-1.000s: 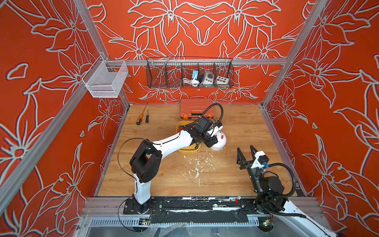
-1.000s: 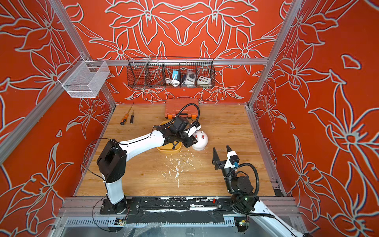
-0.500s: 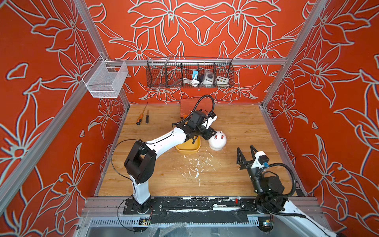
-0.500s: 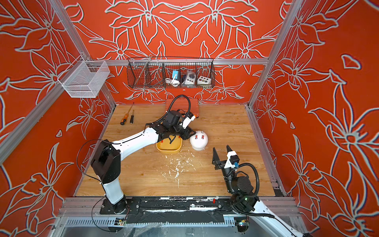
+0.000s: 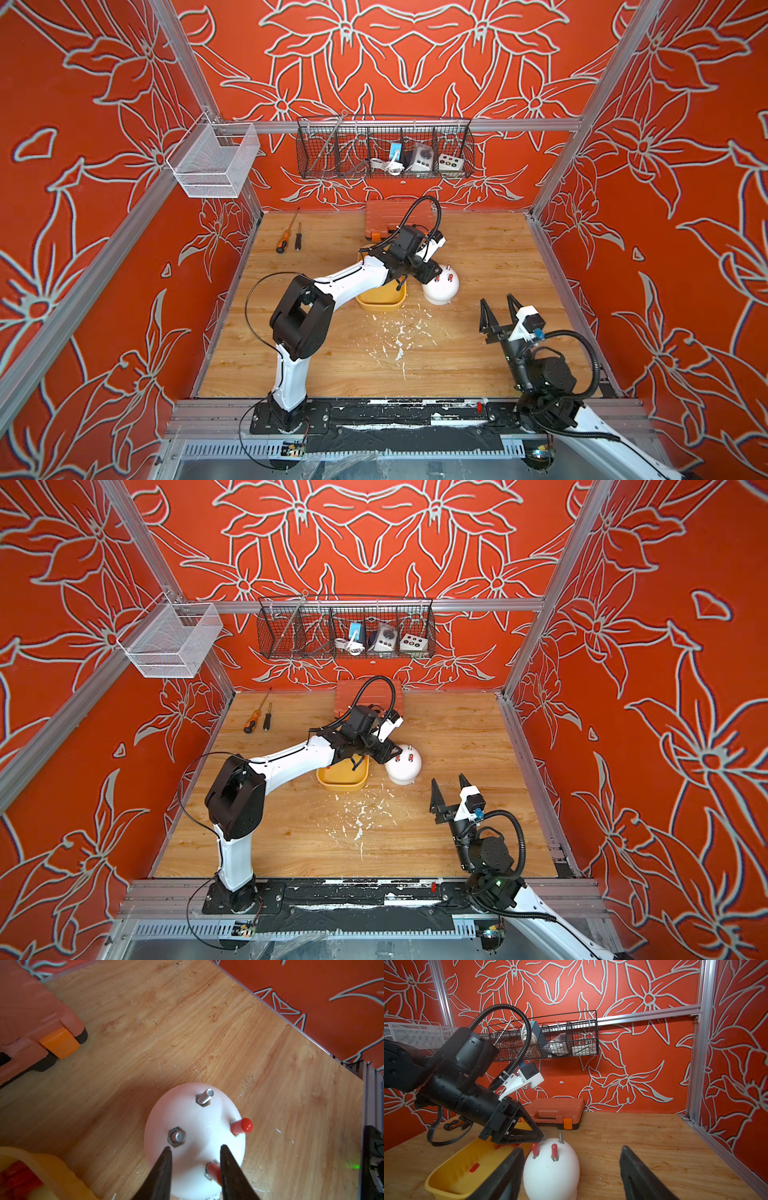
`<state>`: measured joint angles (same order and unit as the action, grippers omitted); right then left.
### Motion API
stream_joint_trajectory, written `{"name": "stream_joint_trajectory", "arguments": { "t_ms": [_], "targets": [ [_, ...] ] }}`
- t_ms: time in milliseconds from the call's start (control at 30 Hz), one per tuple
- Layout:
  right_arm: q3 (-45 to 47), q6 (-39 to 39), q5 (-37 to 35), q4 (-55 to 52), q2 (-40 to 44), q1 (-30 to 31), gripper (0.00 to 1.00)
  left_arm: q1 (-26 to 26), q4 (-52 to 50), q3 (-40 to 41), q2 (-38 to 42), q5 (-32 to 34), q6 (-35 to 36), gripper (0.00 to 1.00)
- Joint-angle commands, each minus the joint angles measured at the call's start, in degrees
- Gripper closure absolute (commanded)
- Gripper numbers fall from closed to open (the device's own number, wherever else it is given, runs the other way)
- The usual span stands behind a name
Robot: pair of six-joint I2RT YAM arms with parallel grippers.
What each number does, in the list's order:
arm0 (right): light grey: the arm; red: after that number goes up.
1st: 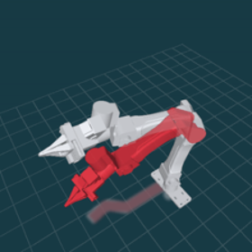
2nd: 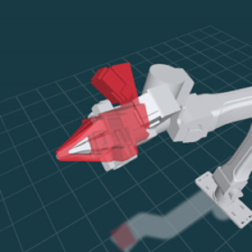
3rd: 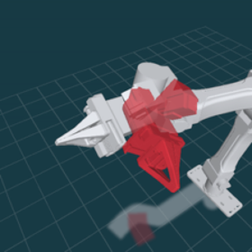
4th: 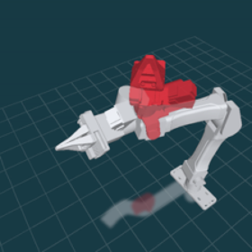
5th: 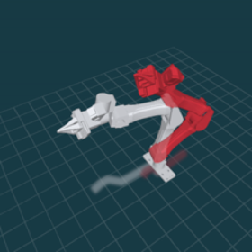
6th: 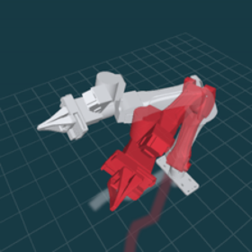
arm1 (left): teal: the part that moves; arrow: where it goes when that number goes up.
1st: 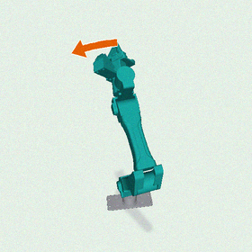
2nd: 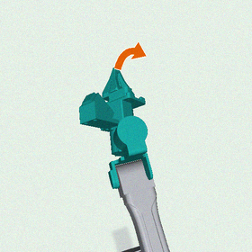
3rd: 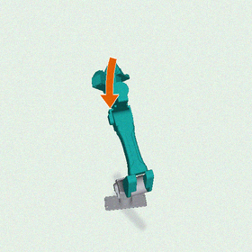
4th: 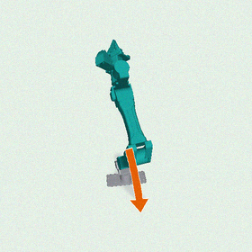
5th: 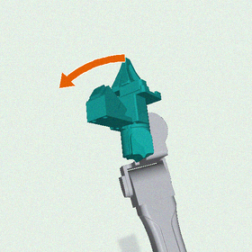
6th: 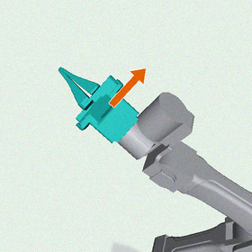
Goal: Cover the protruding screws with screw protection sleeves
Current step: Adjust the plastic shell at the center of the board.
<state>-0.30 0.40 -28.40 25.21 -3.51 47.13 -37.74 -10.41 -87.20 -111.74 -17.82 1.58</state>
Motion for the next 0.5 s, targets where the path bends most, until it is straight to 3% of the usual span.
{"name": "stream_joint_trajectory", "arguments": {
  "t_ms": [0, 467],
  "targets": [
    [0.0, 0.2, 0.5, -0.1, 0.7, -0.5, 0.26, -0.2, -0.5, 1.4, -1.2, 0.3, 0.3, 0.66],
    [0.1, 0.2, 0.5, 0.2, 0.4, -0.5, 0.25, -1.6, 1.2, 6.3, 1.7, 1.2, -0.7, 0.67]
  ]
}}
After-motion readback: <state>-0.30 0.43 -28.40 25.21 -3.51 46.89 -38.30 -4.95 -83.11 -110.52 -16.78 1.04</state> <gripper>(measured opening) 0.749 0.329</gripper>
